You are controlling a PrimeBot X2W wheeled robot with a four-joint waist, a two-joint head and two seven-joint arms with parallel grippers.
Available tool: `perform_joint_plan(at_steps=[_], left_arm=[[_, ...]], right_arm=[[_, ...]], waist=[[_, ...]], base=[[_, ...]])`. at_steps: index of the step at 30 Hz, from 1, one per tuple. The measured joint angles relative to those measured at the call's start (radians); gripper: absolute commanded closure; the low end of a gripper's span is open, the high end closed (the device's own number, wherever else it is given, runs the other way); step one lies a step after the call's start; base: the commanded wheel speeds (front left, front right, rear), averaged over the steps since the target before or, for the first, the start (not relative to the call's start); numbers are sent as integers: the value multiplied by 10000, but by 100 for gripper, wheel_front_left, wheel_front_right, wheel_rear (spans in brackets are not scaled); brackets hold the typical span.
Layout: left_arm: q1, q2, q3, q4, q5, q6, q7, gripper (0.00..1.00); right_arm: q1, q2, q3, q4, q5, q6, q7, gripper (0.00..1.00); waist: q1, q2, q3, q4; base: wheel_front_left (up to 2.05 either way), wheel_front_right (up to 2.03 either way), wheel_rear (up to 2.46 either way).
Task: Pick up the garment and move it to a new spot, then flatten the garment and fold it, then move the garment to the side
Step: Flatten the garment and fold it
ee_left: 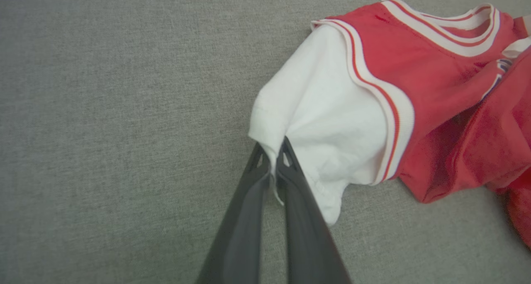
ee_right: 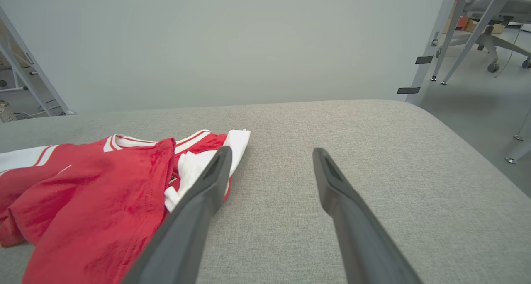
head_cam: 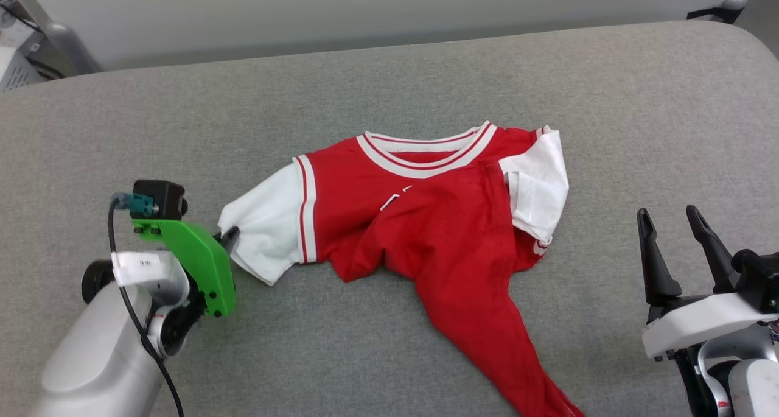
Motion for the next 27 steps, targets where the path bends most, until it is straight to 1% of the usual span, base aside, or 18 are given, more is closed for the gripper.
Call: perform_joint_plan(at_steps=[3,4,7,11,14,17,20,22,25,27], left_arm=[[662,-44,-33,-543,144,150,-826,0],[796,-56,-19,-736,268,203,-1319,0],[1008,-276,52,-1220,570,276,-2499,0],[1095,-430,2,-1990,1285,272,-4151,0],[1296,-654,48,-2491,1494,447,-5131,0],[1810,-972,125,-2980,1710,663,-5574,0],[2375,-1356,360,-3463,1781,767,-5714,0],[2653,-1507,495,-3638,1854,803,-5756,0],[2875,-1570,520,-3735,2104,779,-5762,0],[2876,-1624,585,-3787,2309,719,-5764,0]], right_arm=[[114,-23,-29,59,0,0,109,0],[123,-35,-27,73,0,0,127,0],[147,-115,-67,75,2,0,234,0],[250,-311,-173,-40,4,0,374,0],[341,-384,-199,-125,35,0,577,0],[406,-454,-128,-201,61,0,813,0],[561,-543,-88,-265,61,0,1074,0],[572,-652,-42,-320,54,0,1302,0],[534,-1058,240,-376,-54,0,1845,0],[390,-1461,497,-353,-128,0,2435,0]], waist=[[0,0,-159,199],[-1,0,-219,259],[-1,0,-359,434],[-1,0,-515,720],[-1,0,-600,955],[-1,0,-666,1198],[-1,0,-696,1443],[-1,0,-693,1598],[-1,0,-638,1827],[-1,0,-564,1989]], base=[[0,0,0],[0,0,0],[0,0,0],[0,0,0],[0,0,0],[0,0,0],[0,0,0],[0,0,0],[0,0,0],[0,0,0]])
